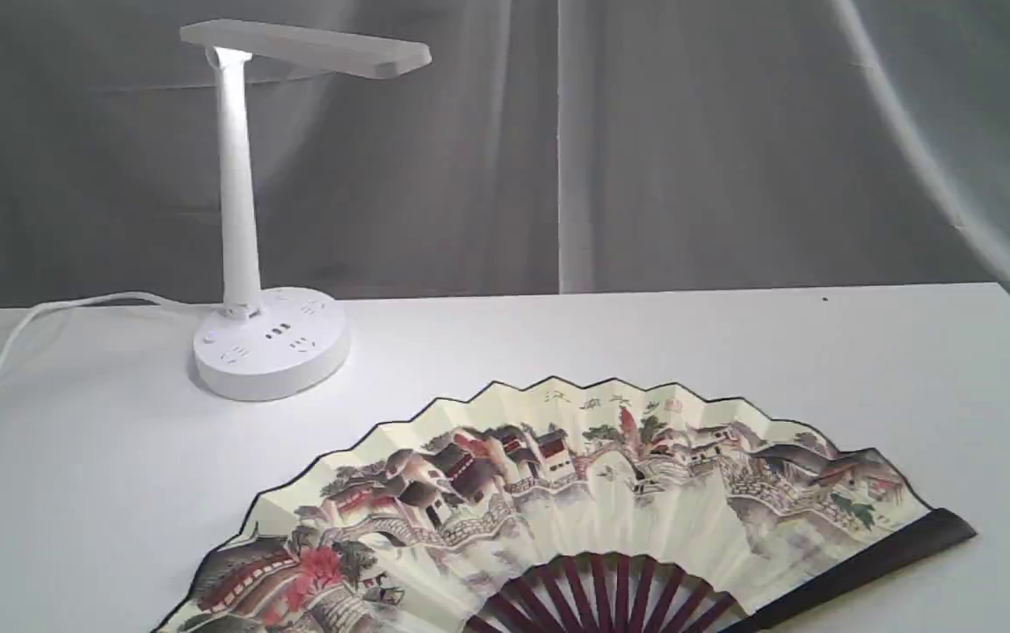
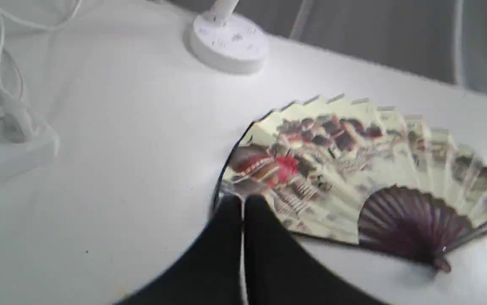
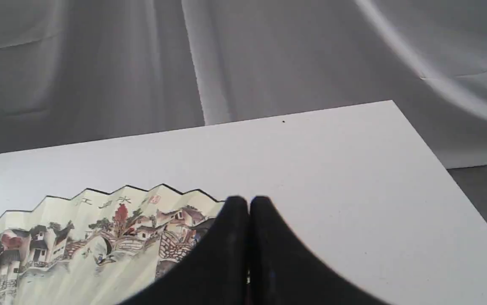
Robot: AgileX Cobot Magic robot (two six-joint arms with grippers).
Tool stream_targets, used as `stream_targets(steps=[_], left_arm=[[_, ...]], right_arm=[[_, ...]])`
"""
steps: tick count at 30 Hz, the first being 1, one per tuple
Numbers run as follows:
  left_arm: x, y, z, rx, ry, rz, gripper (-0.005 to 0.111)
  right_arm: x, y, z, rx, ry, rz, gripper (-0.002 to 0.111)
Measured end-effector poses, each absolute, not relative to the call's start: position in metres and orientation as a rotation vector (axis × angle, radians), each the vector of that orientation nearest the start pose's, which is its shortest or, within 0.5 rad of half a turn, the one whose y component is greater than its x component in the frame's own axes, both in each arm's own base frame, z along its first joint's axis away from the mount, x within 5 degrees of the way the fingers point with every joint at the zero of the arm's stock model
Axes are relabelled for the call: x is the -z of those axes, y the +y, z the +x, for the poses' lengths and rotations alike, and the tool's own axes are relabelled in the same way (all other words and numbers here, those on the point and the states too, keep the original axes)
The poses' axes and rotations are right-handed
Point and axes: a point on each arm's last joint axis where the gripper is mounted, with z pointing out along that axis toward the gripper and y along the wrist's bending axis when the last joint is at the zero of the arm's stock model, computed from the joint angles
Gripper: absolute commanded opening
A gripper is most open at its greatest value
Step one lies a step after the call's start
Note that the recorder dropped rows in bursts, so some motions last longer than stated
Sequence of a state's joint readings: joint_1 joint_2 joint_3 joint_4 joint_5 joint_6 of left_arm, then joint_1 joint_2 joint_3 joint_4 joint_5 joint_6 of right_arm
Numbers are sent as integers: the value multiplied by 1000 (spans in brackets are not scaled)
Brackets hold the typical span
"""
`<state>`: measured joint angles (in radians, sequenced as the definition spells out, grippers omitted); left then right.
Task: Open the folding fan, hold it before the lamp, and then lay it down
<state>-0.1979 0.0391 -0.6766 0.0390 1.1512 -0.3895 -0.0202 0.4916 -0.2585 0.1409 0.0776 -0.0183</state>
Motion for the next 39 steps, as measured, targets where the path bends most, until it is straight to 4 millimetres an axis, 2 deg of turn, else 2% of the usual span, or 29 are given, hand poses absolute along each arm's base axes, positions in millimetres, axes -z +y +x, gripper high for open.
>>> stream_targets(steps=[3,6,11,15,21,28,39], left_arm=[[-319,11,-33,331,1976,-221,0],[-323,11,-30,328,1923,-207,0],[-333,10,-16,331,1705,-167,0],[-330,13,1,209,1559,-112,0],[-303,11,20,115,1586,-61,0],[-274,3,37,138,1563,-5,0],[-218,-6,55,154,1595,70,0]], right_arm=[[-255,-1,108,-83,1790,120,0],[-253,-1,107,-83,1789,120,0],[-253,-1,107,-83,1789,120,0],[-253,-1,107,-83,1789,120,0],[-251,-1,107,-62,1784,97,0],[-225,-4,104,-35,1723,107,0],[-213,-5,99,14,1569,73,0]])
